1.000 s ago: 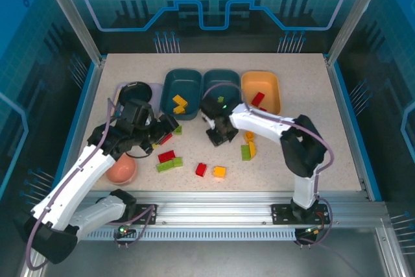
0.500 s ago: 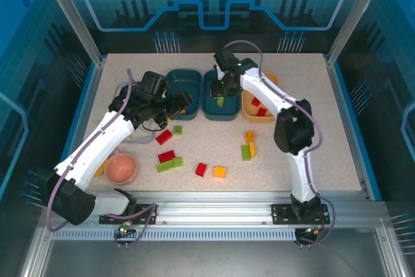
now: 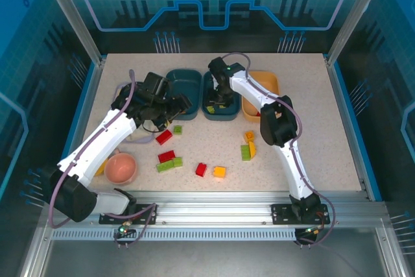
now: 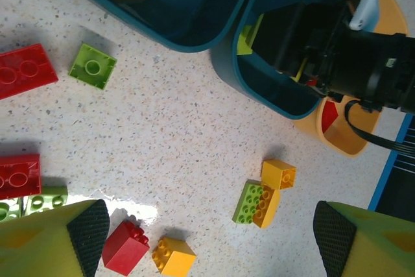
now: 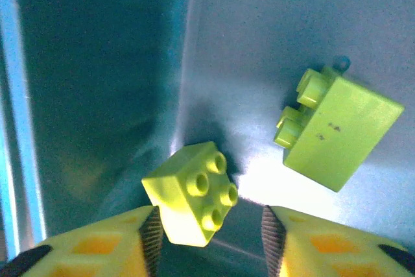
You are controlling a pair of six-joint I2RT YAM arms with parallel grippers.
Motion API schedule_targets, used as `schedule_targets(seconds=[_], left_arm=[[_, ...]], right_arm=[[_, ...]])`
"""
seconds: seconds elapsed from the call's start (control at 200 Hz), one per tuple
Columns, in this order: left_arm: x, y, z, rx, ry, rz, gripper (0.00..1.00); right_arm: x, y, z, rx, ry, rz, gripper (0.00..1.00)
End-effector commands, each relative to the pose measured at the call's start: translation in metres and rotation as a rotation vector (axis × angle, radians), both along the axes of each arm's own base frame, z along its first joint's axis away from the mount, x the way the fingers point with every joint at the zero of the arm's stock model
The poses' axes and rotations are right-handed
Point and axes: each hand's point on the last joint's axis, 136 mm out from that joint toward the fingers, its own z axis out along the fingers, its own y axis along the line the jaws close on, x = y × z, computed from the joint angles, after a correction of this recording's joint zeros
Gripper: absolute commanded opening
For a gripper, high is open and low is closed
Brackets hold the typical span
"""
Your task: Sort the legos into containers by color
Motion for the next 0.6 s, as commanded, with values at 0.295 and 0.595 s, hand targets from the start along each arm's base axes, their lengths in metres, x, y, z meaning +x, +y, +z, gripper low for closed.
schedule_targets(seconds=[0.295, 0.595], left_arm=[[-0.082, -0.044, -0.057, -0.046, 0.417, -0.026, 0.81], [-0.126, -0.110, -0.116, -0.186, 0.652, 0.234, 0.81]], right_arm=[[-0.057, -0.030, 0.154, 0.021, -0.333, 0.062, 0.56], [-0.224, -0.057, 0.146, 0.110, -0.496, 0.280, 0.64]])
